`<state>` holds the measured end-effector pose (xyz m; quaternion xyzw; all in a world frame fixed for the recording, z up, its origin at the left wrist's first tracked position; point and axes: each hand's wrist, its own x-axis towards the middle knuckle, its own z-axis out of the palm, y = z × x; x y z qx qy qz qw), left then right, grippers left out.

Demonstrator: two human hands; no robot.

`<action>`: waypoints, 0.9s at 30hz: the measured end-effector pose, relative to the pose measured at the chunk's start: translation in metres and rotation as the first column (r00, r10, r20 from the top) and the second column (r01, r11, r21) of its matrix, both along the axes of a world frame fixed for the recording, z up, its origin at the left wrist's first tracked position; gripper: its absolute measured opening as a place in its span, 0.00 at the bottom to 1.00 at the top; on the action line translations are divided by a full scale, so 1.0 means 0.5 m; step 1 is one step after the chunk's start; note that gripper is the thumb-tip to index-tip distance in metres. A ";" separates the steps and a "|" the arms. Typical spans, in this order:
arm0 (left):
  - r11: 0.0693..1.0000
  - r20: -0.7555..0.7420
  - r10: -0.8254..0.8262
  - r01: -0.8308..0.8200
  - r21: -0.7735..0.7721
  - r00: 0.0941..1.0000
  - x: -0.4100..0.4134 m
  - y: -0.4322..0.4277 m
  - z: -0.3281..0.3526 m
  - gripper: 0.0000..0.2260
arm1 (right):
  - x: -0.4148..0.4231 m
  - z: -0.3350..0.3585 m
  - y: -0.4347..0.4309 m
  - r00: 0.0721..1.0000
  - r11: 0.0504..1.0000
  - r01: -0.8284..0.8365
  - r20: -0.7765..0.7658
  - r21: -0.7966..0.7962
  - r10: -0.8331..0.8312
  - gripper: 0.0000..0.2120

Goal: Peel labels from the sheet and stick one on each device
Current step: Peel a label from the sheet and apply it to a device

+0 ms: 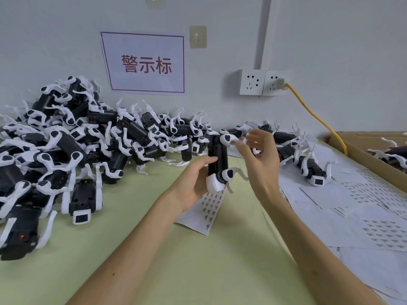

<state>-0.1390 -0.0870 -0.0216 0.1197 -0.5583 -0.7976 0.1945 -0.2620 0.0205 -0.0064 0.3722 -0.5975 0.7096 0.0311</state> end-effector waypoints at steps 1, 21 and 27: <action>0.999 0.000 0.034 -0.034 0.015 0.999 -0.001 -0.002 -0.001 0.12 | -0.003 0.002 0.001 1.000 1.000 -0.005 0.019 -0.019 0.005 0.12; 0.981 -0.038 0.186 -0.188 -0.056 0.982 0.001 0.009 0.006 0.20 | -0.005 0.003 -0.004 0.954 0.926 -0.292 -0.003 0.242 0.301 0.06; 0.970 -0.040 0.193 -0.197 -0.139 0.980 0.002 0.017 0.011 0.19 | -0.009 0.003 -0.006 0.961 0.932 -0.263 -0.022 0.248 0.277 0.06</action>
